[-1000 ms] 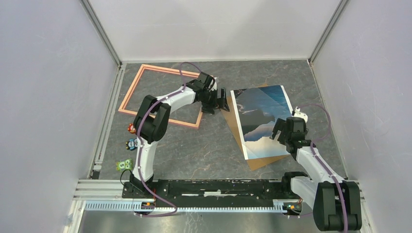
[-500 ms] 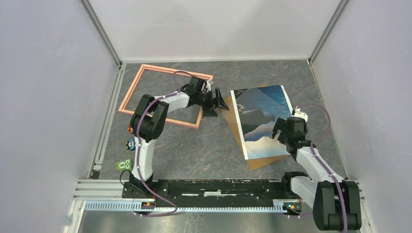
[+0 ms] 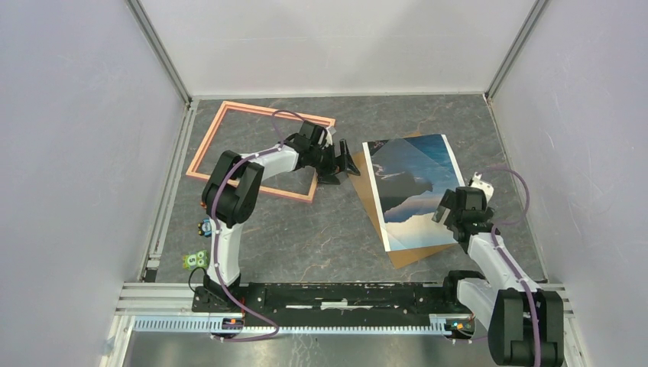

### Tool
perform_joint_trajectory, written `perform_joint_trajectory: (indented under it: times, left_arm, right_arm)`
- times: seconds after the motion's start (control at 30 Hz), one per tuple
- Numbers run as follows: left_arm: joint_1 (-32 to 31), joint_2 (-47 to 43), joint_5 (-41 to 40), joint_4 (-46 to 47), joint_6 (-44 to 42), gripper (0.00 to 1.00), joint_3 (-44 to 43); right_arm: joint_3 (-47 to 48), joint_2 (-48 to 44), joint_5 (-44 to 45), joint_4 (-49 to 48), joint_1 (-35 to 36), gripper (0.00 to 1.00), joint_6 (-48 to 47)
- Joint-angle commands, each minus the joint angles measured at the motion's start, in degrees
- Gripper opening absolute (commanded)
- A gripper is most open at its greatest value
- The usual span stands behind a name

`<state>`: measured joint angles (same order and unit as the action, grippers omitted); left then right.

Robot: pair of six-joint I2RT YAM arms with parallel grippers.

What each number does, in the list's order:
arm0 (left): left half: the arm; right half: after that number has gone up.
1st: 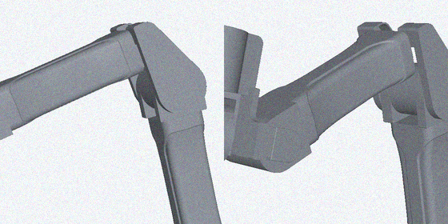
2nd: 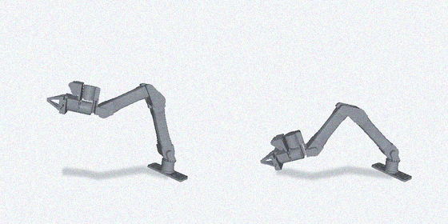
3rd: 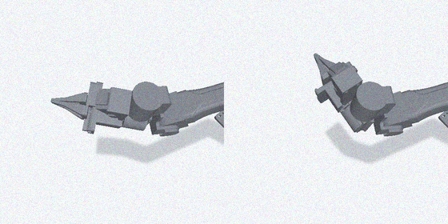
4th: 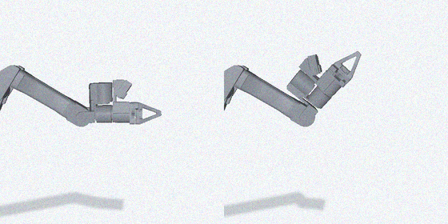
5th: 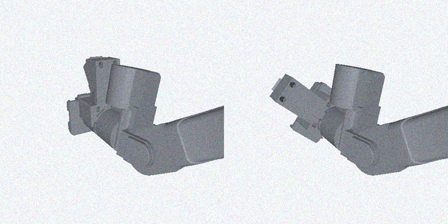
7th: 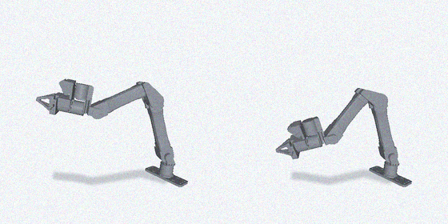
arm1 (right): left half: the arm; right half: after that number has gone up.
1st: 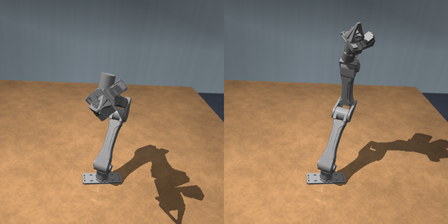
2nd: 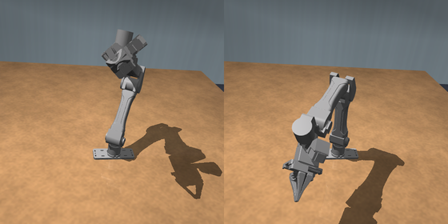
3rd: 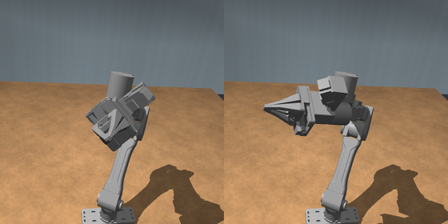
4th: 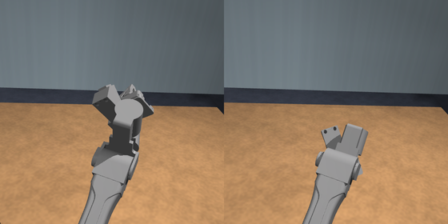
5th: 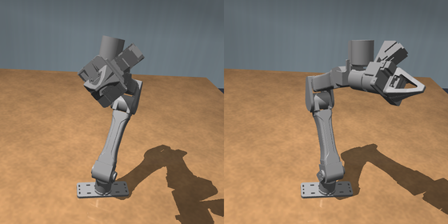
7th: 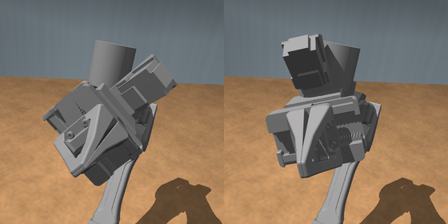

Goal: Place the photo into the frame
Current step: Move the photo frame item to the center of the board.

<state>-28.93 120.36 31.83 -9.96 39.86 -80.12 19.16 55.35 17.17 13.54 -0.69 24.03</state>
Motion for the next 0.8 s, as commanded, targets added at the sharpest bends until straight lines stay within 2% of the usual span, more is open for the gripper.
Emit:
perform_joint_trajectory:
  times: [0.0,0.2,0.37,0.77]
  left_arm:
    - [-0.16,0.85,-3.72,-3.32,-3.97,0.99,-2.1]
    - [-0.35,2.64,-2.55,-4.89,-5.27,0.99,-2.82]
    - [-0.4,4.14,1.91,-4.72,-5.29,0.97,-2.74]
    - [-0.16,1.72,11.74,9.24,5.03,0.89,3.61]
  right_arm:
    - [-0.07,-0.76,1.36,2.07,-4.99,0.98,1.16]
    - [-2.54,0.4,-4.0,-0.71,-6.41,0.98,2.15]
    - [-3.37,1.81,-6.24,-2.52,-6.74,0.98,2.24]
    - [-3.43,1.62,-7.61,-3.65,-7.13,0.98,1.03]
